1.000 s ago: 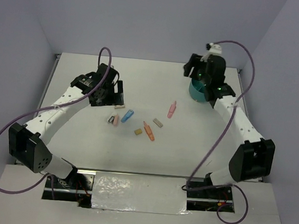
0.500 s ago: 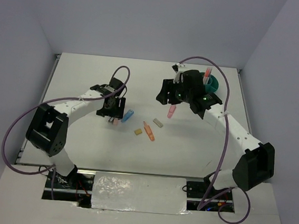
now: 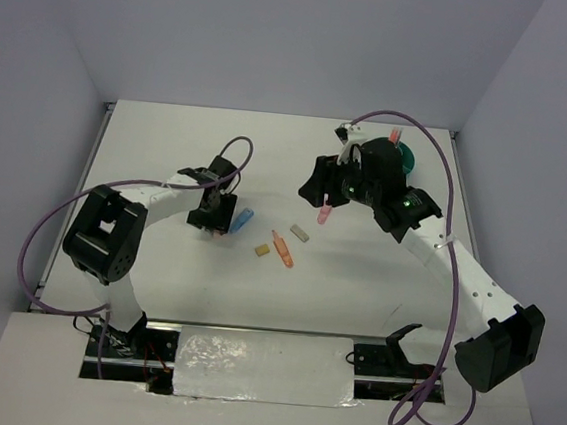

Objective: Sort the stationery into containers
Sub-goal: Pick up the stapler from the center of the board.

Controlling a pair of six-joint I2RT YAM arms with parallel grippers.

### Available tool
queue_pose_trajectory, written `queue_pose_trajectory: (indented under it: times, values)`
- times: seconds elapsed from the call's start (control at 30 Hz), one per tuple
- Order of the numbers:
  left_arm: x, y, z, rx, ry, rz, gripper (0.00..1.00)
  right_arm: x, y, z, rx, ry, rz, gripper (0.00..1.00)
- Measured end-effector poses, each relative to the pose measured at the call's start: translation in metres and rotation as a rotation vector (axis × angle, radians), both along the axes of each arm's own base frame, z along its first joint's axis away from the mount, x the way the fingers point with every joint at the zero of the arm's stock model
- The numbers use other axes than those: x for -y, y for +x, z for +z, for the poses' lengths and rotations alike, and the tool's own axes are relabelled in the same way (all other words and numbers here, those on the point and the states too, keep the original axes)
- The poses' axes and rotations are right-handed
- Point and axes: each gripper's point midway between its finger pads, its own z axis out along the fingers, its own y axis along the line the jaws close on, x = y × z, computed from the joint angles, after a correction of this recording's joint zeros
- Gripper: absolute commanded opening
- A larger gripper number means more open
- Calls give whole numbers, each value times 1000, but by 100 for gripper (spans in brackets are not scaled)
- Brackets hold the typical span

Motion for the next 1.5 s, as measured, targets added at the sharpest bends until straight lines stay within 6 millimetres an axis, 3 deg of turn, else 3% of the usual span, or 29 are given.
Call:
queue_pose_trajectory:
  times: [0.1, 0.17, 0.2, 0.23, 0.33, 0.37, 0.47, 0.53, 0.63, 0.77, 0.8, 0.9, 0.97, 1.17, 1.37, 1.5]
  values:
    - [-1, -6, -9, -9, -4, 3, 68, 1, -2, -3, -13, -3, -2, 65]
    - [-1, -8, -12, -13, -12, 8, 56, 1, -2, -4, -19, -3, -3, 64]
    - [-1, -8, -12, -11, -14, 10, 46, 1, -3, -4, -22, -2, -4, 65]
    - [-1, -7, -12, -8, -14, 13, 26, 0, -3, -4, -26, -1, -4, 65]
    - [-2, -9, -11, -1, -14, 25, 3, -1, -5, -5, -37, 5, -2, 65]
    - [-3, -12, -10, -2, -14, 29, 0, -1, -7, -4, -46, 12, -1, 65]
    - [-5, -23, 3, 20, -34, 26, 0, -5, -10, 3, -77, 50, -2, 66]
    - [1, -26, 27, 90, -93, 7, 0, -9, -12, 12, -98, 94, -9, 67]
    - [31, -30, 85, 273, -263, -82, 0, -19, -16, 23, -165, 191, -24, 69]
    - [82, -49, 184, 549, -550, -280, 0, -30, -22, 31, -253, 287, -50, 74]
    - [91, -54, 202, 594, -607, -322, 0, -34, -25, 32, -270, 299, -49, 74]
    - [104, -60, 231, 646, -693, -393, 0, -45, -31, 38, -294, 320, -32, 73]
    - [113, -61, 235, 635, -718, -426, 0, -50, -34, 44, -297, 331, -21, 73]
    - [126, -62, 216, 539, -719, -469, 4, -61, -36, 55, -290, 349, 3, 72]
    - [134, -64, 222, 532, -737, -514, 5, -76, -31, 49, -279, 281, 4, 71]
    - [138, -64, 227, 536, -751, -529, 6, -77, -27, 33, -279, 220, -8, 67]
